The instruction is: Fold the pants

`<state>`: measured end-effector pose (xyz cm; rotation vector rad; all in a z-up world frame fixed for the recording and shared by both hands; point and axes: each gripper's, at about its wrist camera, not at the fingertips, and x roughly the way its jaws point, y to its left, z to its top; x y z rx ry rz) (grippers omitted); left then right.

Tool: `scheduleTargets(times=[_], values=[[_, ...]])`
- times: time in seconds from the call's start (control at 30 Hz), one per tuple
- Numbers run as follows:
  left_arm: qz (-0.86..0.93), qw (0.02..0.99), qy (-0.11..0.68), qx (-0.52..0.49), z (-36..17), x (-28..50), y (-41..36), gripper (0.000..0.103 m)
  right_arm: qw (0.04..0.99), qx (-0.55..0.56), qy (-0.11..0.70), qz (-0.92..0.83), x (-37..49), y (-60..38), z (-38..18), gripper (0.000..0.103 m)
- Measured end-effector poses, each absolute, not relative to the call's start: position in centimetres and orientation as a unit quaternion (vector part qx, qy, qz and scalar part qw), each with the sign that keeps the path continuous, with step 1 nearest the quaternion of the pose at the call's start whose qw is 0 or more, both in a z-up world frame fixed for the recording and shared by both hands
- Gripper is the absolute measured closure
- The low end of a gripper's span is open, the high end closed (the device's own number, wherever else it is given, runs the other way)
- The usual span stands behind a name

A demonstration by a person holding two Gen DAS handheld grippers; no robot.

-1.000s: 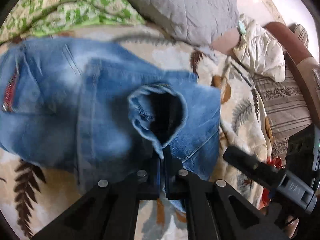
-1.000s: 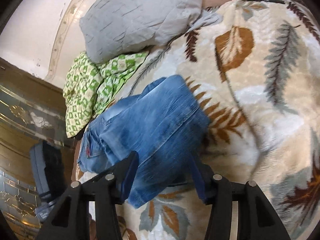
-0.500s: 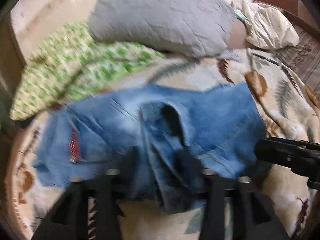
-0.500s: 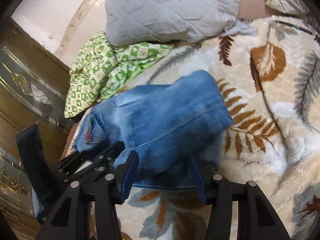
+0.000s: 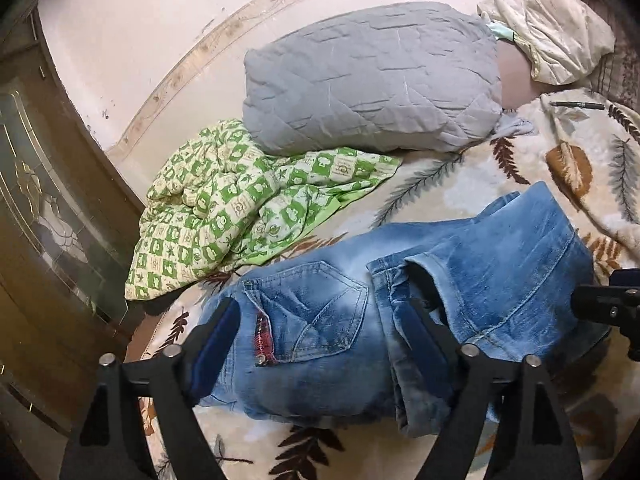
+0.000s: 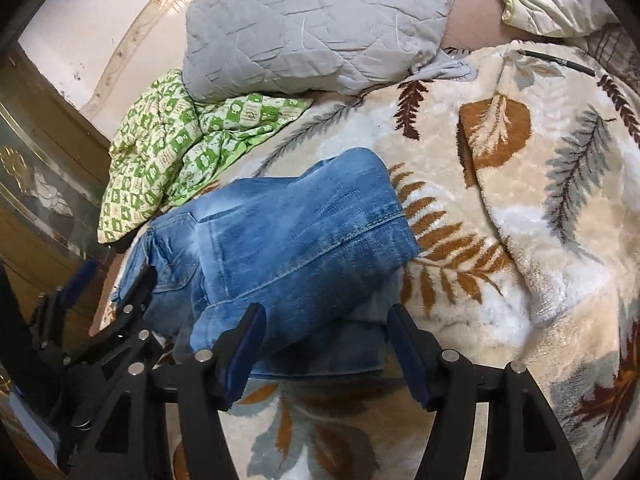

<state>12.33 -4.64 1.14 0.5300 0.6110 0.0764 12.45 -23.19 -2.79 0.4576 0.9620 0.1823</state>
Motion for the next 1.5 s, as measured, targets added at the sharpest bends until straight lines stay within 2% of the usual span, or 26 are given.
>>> scheduleTargets(times=[0.17,0.3,0.53,0.77,1.0,1.2,1.27,1.3,1.5], values=[[0.063,0.912,0.291,0.282,0.8,12.3,-5.0,0.019,0.856,0.221,0.461,0.084,12.5,-23.2,-3.0,0.036],[0.049,0.911,0.316,0.261,0.6,12.9,-4.6,0.019,0.855,0.224,0.46,0.082,12.5,-23.4,-3.1,0.036],[-0.027,0.902,0.415,0.118,0.9,15.6,-1.2,0.019,0.859,0.216,0.453,0.098,12.5,-22.7,-2.5,0.036],[-0.039,0.901,0.429,0.041,1.8,16.3,2.8,0.019,0.862,0.198,0.447,0.136,12.5,-20.4,-1.9,0.036],[-0.011,0.899,0.438,0.012,1.4,15.7,5.7,0.019,0.874,0.161,0.436,0.142,11.6,-17.7,-1.0,0.036],[0.01,0.873,0.474,-0.115,-0.3,16.7,11.8,0.019,0.886,0.162,0.409,0.149,11.2,-16.4,-0.1,0.036],[0.028,0.862,0.481,-0.156,-0.9,16.7,14.2,0.019,0.876,0.172,0.417,0.173,11.4,-15.7,-0.2,0.026],[0.036,0.86,0.481,-0.167,-0.9,16.6,15.0,0.019,0.869,0.175,0.422,0.19,11.6,-15.3,-0.3,0.025],[0.048,0.831,0.489,-0.261,-2.7,16.7,18.5,0.019,0.856,0.175,0.433,0.223,12.1,-13.2,-0.8,0.025]])
